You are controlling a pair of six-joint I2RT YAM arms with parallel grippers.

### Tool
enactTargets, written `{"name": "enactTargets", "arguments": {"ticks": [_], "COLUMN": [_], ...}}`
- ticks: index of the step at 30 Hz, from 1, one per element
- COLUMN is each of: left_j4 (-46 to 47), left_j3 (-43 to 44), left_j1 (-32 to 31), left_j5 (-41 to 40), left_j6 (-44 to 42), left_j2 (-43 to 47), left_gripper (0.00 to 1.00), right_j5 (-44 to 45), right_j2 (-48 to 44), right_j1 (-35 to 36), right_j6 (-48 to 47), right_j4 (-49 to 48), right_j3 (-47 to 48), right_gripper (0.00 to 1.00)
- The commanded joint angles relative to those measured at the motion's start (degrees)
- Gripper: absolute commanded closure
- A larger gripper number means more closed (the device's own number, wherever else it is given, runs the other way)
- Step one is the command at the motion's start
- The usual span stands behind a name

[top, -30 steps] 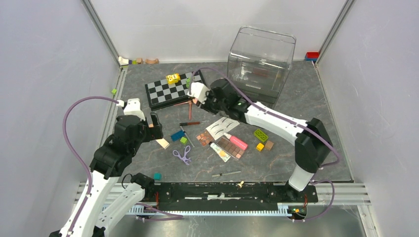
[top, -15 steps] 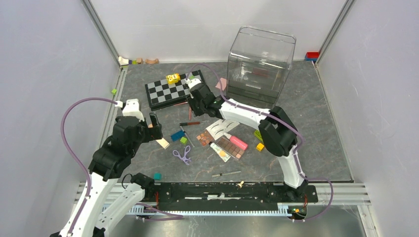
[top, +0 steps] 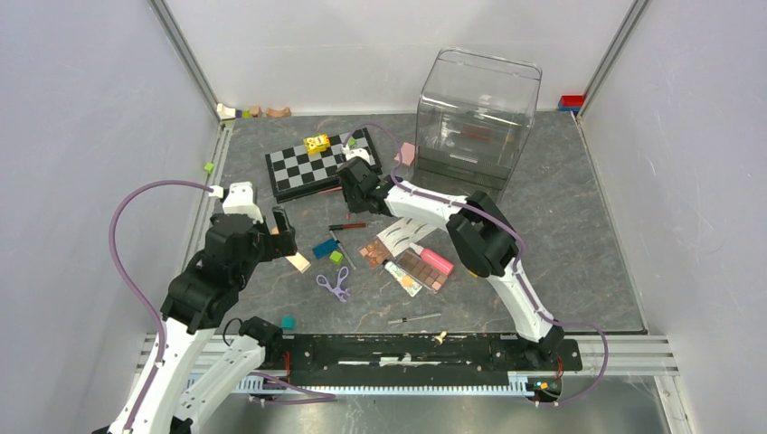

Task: Organize the makeup
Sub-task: Pick up the makeup brush from the center of the board.

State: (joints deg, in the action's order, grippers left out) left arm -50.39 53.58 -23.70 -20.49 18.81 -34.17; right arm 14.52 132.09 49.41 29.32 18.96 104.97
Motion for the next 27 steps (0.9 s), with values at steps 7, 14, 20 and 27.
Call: {"name": "enactTargets", "arguments": {"ticks": [7, 14, 20, 27], "left_j4": [2.4, 2.4, 2.4, 2.5], "left_j3": [0.0, -0.1, -0.1, -0.1], "left_j1": [0.4, 0.4, 0.4, 0.4], "left_j5": [0.2, 0.1, 0.1, 0.2], "left_j6": [-2.4, -2.4, -2.4, -2.4], "left_j2": [0.6, 0.6, 0.9, 0.8], "left_gripper": [0.00, 0.00, 0.00, 0.00], "right_j5": [3.7, 8.7, 8.3, 7.6], "right_j2": [2.8, -0.1, 1.1, 3.0], "right_j1": [0.6, 1.7, 1.9, 2.4], "right_j6": [1.5, 1.2, 1.0, 1.2], "right_j4": [-1.2, -2.4, -2.4, -3.5], "right_j3": [2.9, 2.8, 6.0, 6.8], "right_gripper": [0.57, 0.57, 0.57, 0.57]}}
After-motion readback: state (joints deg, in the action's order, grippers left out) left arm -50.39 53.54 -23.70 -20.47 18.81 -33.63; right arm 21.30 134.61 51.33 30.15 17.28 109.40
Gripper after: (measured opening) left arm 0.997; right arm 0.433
